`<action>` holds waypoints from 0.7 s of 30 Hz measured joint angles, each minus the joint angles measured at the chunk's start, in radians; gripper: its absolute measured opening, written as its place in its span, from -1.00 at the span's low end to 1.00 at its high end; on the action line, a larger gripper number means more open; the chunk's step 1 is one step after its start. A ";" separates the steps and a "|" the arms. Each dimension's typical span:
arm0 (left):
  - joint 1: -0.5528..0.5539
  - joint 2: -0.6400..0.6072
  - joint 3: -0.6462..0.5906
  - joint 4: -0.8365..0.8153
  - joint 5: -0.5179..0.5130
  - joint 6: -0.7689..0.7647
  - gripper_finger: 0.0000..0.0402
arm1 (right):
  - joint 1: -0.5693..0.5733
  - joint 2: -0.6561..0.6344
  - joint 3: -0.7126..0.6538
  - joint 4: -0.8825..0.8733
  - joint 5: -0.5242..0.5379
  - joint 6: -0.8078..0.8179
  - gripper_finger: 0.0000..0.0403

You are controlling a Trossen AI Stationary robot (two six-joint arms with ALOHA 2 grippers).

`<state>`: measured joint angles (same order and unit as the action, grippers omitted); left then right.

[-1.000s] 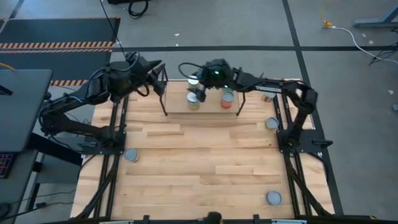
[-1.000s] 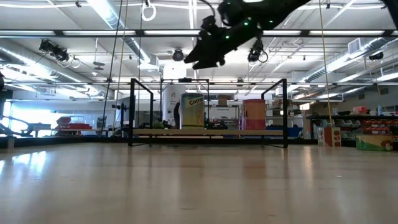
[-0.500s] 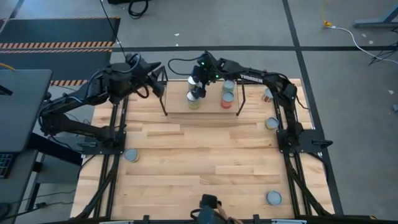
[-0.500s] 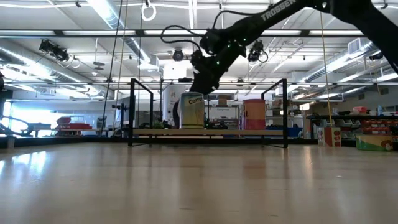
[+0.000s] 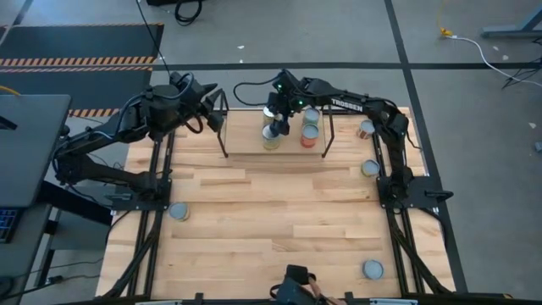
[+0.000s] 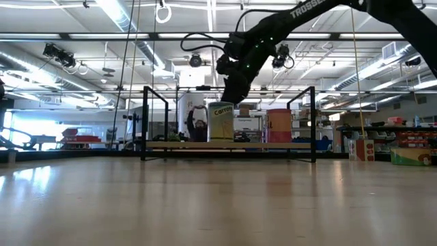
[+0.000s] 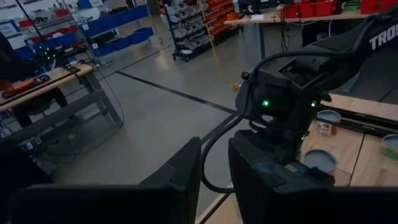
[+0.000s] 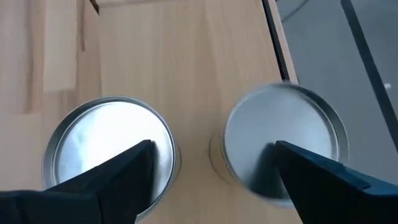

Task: Pick and place cans onto a shelf
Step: Adjust the canned goods on the shelf

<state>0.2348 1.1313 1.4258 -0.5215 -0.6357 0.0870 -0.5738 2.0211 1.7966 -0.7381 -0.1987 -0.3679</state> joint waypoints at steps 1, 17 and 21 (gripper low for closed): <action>0.000 0.000 0.000 0.000 0.000 0.006 -0.56 | -0.003 -0.004 0.000 -0.019 0.009 -0.001 0.72; 0.000 -0.003 0.000 0.000 0.000 0.014 -0.56 | -0.029 -0.061 -0.004 -0.177 0.113 -0.111 0.72; 0.000 -0.003 0.000 0.001 0.000 0.014 -0.56 | -0.033 -0.095 -0.006 -0.156 0.111 -0.092 0.72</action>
<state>0.2348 1.1282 1.4258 -0.5209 -0.6357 0.1013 -0.6067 1.9263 1.7901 -0.8943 -0.0877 -0.4598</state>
